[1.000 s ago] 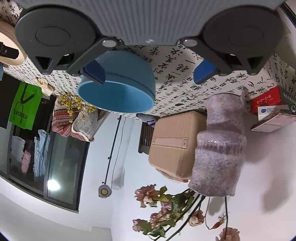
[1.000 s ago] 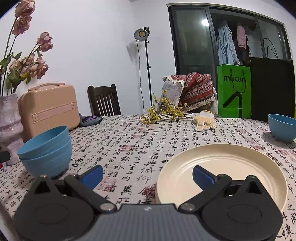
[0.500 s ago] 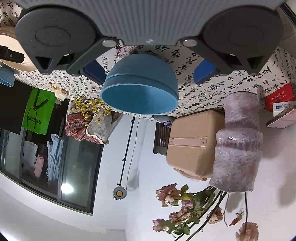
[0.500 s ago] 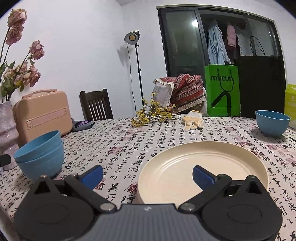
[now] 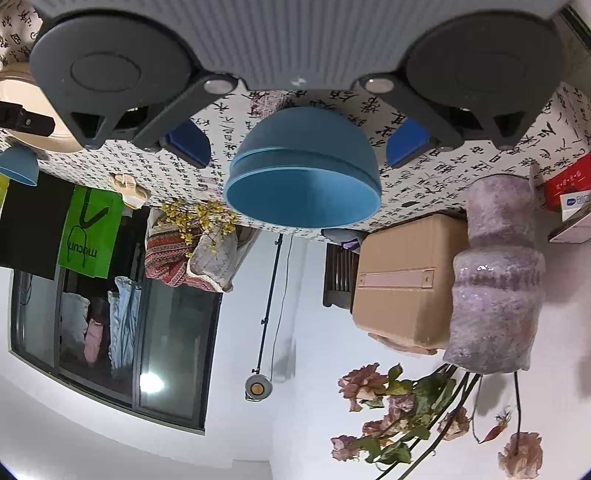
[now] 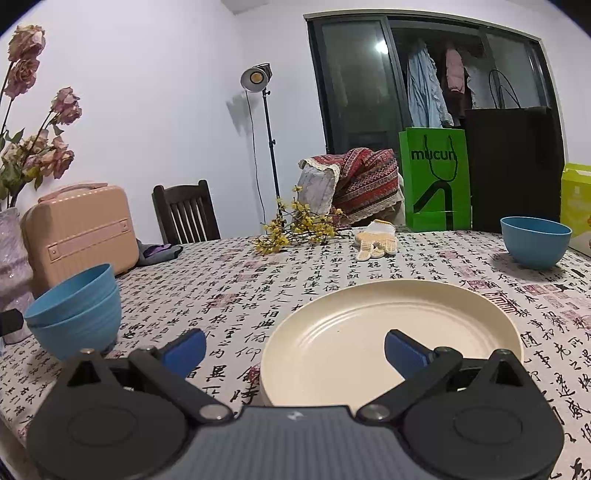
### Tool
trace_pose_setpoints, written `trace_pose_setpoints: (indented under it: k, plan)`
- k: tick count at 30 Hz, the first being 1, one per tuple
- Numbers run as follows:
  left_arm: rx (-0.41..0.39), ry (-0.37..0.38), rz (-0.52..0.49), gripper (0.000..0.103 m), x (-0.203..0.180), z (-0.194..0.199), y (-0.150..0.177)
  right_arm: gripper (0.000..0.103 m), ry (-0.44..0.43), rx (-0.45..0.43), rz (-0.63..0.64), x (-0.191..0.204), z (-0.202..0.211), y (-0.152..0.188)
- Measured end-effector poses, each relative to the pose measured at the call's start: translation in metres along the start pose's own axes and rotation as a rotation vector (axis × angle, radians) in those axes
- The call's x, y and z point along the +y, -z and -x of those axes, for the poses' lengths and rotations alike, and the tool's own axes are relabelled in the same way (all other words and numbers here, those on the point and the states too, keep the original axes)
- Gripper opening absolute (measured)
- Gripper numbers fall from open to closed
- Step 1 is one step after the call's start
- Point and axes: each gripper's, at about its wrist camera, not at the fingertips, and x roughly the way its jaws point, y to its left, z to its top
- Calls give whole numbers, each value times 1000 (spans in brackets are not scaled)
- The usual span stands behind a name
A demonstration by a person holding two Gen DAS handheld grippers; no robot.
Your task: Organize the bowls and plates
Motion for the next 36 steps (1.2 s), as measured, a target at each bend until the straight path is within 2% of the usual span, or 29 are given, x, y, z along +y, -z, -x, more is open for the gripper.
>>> trace_pose_setpoints:
  k: [36]
  plan:
    - [-1,102,-34,103,-49,-6,-1,103,104,-28,-52,-48,16,-4]
